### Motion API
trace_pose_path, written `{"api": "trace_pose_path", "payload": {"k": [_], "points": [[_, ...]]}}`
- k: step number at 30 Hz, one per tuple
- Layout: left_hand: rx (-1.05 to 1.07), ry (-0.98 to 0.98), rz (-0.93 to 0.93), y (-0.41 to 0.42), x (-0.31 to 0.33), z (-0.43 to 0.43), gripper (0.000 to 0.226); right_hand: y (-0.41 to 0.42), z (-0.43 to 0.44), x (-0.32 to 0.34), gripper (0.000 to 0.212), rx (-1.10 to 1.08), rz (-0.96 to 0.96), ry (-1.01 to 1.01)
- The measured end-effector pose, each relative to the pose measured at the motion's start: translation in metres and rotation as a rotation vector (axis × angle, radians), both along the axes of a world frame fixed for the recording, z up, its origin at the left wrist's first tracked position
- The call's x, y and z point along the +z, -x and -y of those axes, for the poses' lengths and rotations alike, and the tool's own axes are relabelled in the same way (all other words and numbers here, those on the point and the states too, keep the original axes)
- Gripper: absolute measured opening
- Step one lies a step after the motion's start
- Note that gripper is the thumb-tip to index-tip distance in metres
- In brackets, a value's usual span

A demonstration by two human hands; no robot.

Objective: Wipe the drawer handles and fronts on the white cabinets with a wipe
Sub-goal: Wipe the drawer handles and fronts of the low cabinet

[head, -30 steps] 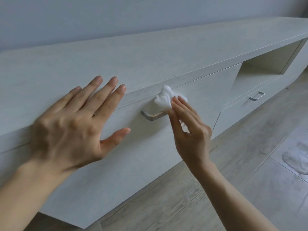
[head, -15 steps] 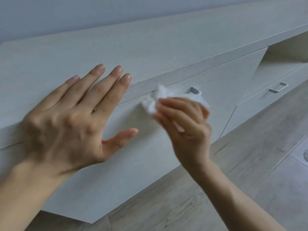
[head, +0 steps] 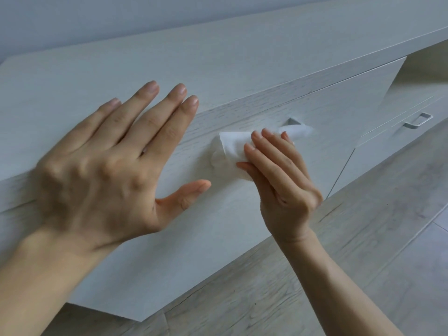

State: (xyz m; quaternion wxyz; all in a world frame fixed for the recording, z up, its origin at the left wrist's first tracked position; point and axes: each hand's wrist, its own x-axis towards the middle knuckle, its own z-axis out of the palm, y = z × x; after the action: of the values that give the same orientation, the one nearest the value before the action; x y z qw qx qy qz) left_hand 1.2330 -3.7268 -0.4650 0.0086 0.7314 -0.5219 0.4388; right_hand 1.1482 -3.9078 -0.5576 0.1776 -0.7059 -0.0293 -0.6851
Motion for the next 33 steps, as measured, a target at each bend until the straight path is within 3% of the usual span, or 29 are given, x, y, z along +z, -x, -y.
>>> {"api": "trace_pose_path", "payload": {"k": [3,7,15,18,23,28,33], "points": [[-0.001,-0.004,-0.004,0.0,0.001,0.0,0.069,0.01,0.002,0.0,0.013,0.001,0.033,-0.054],[0.005,-0.005,-0.003,0.001,0.001,0.0,0.068,0.006,0.004,0.012,0.015,-0.072,0.179,-0.334],[-0.009,-0.002,-0.003,-0.002,-0.002,0.0,0.069,-0.013,-0.014,0.002,0.017,-0.005,0.115,-0.199],[-0.008,-0.002,-0.011,-0.002,-0.002,0.0,0.068,-0.008,-0.001,0.002,0.029,-0.031,0.106,-0.255],[-0.007,-0.014,-0.017,-0.003,-0.002,0.0,0.069,-0.011,-0.019,-0.003,0.018,0.045,0.025,-0.107],[-0.003,0.002,-0.035,-0.002,-0.003,0.0,0.069,-0.008,0.0,-0.004,0.028,-0.004,0.071,-0.216],[0.003,-0.011,-0.025,-0.002,-0.001,0.0,0.07,-0.013,-0.014,-0.001,0.025,0.016,0.036,-0.098]]}}
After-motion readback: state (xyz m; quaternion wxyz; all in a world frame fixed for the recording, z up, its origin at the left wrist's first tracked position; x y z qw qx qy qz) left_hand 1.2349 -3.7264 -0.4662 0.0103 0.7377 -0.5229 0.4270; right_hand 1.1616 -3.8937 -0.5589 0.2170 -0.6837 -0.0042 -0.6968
